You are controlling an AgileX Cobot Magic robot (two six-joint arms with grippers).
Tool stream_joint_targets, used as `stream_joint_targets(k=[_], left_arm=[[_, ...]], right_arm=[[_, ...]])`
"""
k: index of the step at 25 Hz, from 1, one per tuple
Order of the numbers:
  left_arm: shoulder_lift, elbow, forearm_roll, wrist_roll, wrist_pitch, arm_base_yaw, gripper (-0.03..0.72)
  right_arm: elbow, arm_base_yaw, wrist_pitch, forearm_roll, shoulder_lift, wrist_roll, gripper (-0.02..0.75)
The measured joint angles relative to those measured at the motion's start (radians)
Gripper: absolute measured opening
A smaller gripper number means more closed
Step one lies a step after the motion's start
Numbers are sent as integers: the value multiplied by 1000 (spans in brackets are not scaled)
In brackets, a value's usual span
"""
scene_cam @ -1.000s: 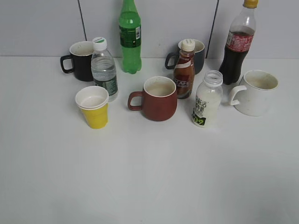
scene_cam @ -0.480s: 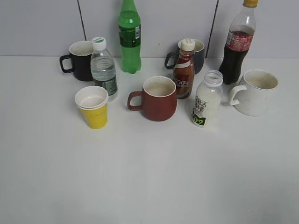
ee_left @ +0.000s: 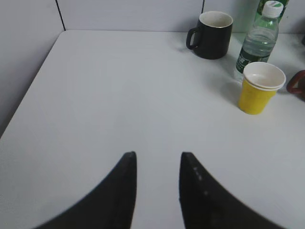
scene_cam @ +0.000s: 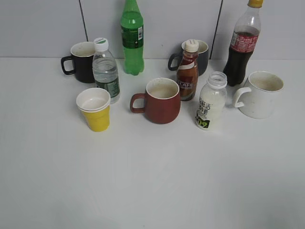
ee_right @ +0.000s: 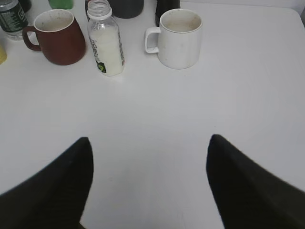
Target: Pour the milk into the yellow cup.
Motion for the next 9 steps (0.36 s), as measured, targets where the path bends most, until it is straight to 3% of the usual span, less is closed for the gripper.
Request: stream_joint_targets(k=[9], left_arm=[[0,0,0,0,0,0,237]], right_arm=[[0,0,0,0,0,0,554]])
